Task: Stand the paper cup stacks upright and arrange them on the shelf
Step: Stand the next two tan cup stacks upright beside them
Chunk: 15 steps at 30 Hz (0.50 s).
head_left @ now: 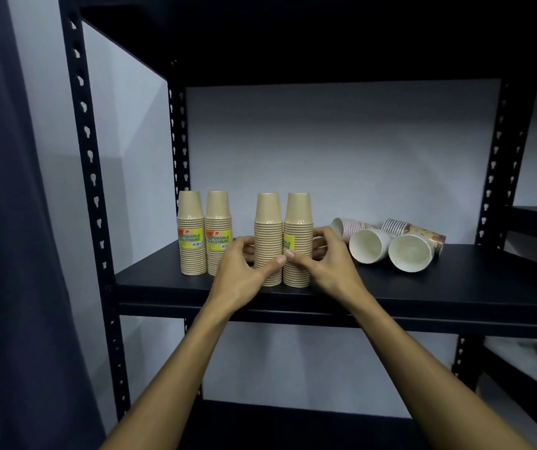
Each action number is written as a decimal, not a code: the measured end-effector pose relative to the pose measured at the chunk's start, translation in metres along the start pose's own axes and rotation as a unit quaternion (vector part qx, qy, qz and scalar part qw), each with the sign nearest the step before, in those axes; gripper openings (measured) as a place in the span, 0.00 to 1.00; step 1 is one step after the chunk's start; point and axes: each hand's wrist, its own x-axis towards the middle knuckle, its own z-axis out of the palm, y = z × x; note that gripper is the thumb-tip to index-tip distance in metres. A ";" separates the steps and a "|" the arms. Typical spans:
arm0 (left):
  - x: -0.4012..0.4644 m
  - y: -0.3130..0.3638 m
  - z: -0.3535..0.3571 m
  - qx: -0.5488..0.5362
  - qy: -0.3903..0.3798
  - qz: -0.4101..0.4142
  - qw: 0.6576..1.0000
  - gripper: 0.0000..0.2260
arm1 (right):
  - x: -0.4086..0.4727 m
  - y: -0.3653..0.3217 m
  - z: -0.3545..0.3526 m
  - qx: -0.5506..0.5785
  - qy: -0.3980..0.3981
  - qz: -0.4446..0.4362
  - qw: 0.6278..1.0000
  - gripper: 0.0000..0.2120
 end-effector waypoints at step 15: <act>-0.002 0.000 -0.003 -0.036 0.014 0.010 0.999 0.29 | -0.001 0.000 -0.005 0.006 -0.024 -0.003 1.000 0.24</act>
